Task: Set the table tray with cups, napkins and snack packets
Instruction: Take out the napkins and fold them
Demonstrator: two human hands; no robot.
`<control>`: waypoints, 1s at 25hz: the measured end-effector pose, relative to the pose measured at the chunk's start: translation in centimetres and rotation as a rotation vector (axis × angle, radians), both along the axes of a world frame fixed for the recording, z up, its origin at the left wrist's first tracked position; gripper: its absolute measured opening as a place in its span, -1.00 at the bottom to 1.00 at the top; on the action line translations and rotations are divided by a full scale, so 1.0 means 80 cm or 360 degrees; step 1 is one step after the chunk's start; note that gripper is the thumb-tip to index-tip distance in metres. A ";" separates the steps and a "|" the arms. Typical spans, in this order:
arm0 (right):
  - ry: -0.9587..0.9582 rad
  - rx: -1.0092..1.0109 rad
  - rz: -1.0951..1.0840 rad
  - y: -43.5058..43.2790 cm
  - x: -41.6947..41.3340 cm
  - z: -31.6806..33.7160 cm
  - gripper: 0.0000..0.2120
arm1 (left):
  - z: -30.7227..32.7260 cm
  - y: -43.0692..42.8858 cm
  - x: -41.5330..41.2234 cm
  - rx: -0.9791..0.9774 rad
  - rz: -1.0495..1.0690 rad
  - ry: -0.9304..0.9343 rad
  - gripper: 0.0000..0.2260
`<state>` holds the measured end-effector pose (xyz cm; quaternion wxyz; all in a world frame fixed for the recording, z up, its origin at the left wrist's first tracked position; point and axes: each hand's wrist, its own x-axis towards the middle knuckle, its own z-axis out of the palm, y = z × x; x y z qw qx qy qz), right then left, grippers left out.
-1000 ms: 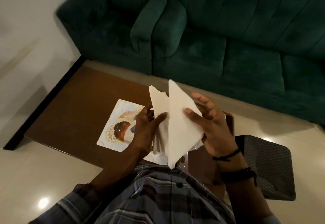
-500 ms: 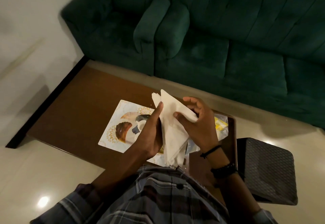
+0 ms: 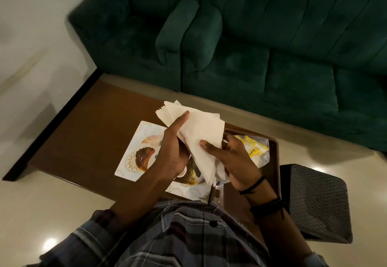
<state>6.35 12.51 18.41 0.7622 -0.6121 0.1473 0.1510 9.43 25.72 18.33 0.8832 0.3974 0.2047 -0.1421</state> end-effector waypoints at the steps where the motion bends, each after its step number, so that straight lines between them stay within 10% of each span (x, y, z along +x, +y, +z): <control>1: -0.0015 0.0058 -0.0016 -0.003 0.000 0.005 -0.60 | 0.000 0.005 0.004 -0.0054 0.0008 -0.0038 -0.74; 11: 0.0351 0.0288 0.0306 0.033 -0.023 0.008 -0.74 | 0.009 0.015 0.036 -0.0339 0.0135 -0.0150 -0.82; 19: 0.0060 -0.0465 0.0371 0.042 -0.024 0.012 -0.58 | 0.008 0.022 0.044 -0.0195 0.0293 -0.0111 -0.84; 25: 0.0023 -0.0376 0.0477 0.032 -0.021 0.000 -0.61 | 0.008 0.029 0.043 -0.0306 0.0369 -0.0118 -0.80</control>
